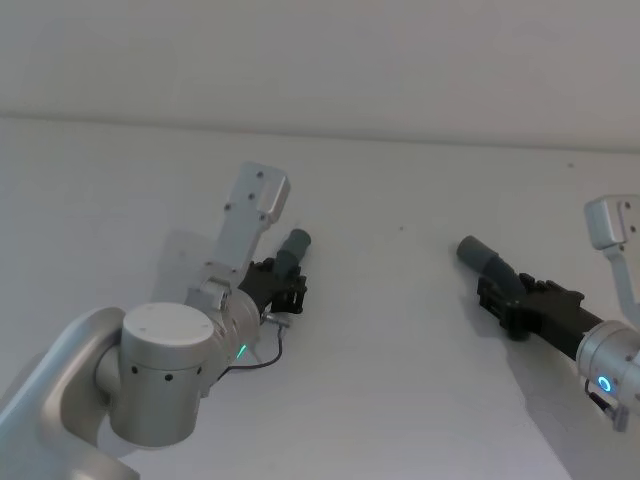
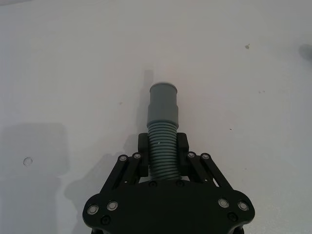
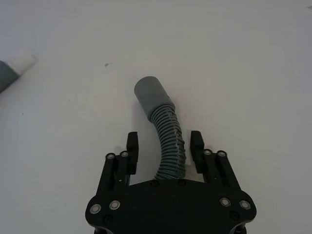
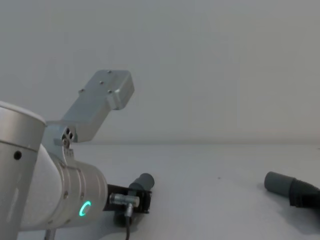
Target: Use both hands to pick up one end of the pipe from the table, align the ends, and insert them.
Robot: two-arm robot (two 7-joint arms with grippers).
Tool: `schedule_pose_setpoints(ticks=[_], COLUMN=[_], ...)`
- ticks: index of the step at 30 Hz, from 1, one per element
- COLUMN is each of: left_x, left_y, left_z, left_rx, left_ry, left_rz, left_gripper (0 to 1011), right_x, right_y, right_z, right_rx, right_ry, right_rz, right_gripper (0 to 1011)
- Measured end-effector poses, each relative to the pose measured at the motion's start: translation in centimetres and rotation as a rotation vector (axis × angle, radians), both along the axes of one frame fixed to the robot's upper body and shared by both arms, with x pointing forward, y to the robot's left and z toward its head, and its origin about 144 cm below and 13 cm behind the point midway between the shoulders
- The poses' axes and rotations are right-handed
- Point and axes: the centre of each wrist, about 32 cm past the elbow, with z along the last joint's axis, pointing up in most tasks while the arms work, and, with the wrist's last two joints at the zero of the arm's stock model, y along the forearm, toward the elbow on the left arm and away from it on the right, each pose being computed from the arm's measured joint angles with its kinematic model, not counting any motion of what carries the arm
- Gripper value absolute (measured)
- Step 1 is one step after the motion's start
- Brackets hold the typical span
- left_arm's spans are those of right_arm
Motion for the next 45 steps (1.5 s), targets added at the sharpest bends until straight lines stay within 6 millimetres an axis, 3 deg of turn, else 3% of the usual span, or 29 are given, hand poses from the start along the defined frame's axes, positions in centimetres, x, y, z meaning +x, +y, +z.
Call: schedule_pose_setpoints(ticks=[10, 17, 45], left_x=[0.00, 0.00, -0.04], left_y=[0.00, 0.00, 0.32], left_z=[0.00, 0.00, 0.31], left_rx=[0.000, 0.000, 0.003], left_ry=[0.000, 0.000, -0.034], left_rz=[0.000, 0.000, -0.018], left_gripper=[325, 325, 325], right_x=[0.02, 0.04, 0.01], right_y=[0.04, 0.05, -0.16], right_z=[-0.02, -0.02, 0.07], right_rx=[0.000, 0.000, -0.001], right_ry=[0.001, 0.001, -0.003], right_rz=[0.001, 0.001, 0.025], right_gripper=[338, 200, 174])
